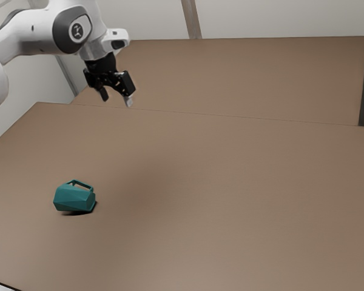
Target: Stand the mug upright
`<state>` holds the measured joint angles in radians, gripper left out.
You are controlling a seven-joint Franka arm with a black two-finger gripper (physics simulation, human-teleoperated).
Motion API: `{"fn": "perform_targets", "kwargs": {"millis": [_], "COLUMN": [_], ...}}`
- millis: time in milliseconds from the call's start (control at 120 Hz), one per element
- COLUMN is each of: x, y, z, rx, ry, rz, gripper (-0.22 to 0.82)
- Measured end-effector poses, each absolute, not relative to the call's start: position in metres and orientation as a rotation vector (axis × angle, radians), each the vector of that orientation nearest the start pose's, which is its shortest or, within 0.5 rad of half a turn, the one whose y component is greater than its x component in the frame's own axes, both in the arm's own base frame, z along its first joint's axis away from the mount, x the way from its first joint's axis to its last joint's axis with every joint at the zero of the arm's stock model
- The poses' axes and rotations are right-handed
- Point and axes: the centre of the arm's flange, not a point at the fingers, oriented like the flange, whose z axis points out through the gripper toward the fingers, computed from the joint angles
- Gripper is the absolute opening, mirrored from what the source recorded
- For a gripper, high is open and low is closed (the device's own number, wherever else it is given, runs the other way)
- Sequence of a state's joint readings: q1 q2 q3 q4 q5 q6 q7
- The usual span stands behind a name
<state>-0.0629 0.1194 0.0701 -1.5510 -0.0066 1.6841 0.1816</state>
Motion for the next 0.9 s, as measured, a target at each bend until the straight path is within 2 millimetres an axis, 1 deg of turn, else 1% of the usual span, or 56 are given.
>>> {"fn": "perform_targets", "kwargs": {"millis": [100,167,300,358,433,467,550,608,650,750,833,900], "x": [0.599,0.596,0.589,0.573,0.546,0.532,0.493,0.472,0.461,0.434,0.416,0.403], "y": [0.013,0.023,0.051,0.060,0.071,0.077,0.110,0.133,0.145,0.165,0.184,0.194], "z": [0.576,0.581,0.585,0.583,0.581,0.577,0.561,0.552,0.544,0.528,0.522,0.511], "rx": [-3.133,-3.135,-3.161,-3.178,-3.197,-3.209,-3.233,-3.254,-3.273,-3.310,-3.312,-3.323], "ry": [0.238,0.209,0.117,0.089,0.054,0.028,-0.092,-0.185,-0.241,-0.326,-0.350,-0.345], "rz": [-0.035,-0.055,-0.078,-0.083,-0.110,-0.123,-0.176,-0.238,-0.285,-0.413,-0.511,-0.569], "gripper": [0.60,0.60,0.60,0.60,0.60,0.60,0.60,0.60,0.60,0.60,0.60,0.60]}}
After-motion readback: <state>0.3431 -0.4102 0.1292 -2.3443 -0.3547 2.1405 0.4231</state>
